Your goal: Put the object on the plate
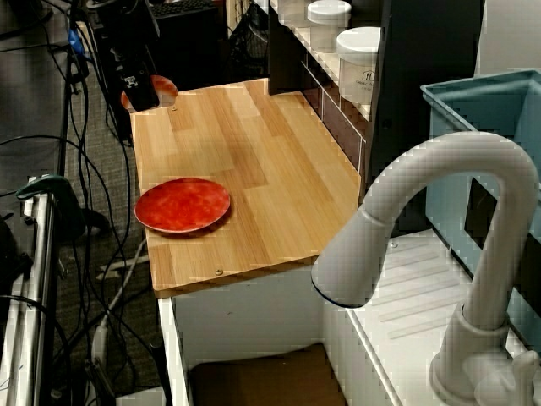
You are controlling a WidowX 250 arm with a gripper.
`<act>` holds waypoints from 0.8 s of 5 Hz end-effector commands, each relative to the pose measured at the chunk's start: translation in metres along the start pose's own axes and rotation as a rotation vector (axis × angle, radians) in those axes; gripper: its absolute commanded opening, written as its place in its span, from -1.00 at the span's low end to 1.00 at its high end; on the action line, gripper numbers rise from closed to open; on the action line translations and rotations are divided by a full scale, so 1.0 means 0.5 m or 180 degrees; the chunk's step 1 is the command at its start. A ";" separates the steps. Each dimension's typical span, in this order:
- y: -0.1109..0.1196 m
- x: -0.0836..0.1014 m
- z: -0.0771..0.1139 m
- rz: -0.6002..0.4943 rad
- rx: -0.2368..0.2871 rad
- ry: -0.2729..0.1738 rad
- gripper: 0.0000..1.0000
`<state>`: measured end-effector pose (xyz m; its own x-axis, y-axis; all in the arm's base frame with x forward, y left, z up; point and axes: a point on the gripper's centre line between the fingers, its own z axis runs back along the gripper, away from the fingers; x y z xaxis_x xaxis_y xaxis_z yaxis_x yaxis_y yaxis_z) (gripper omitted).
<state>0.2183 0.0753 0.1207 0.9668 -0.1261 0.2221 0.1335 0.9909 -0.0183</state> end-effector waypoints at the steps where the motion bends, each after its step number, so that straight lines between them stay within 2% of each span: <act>1: -0.072 -0.004 -0.022 -0.0088 0.0000 -0.0199 -1.00; 2: -0.111 -0.008 -0.055 -0.0124 0.0010 -0.0156 -1.00; 4: -0.144 -0.017 -0.123 -0.0152 0.0135 -0.0090 -1.00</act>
<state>0.2109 0.0013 0.0573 0.9579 -0.1696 0.2316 0.1677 0.9854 0.0279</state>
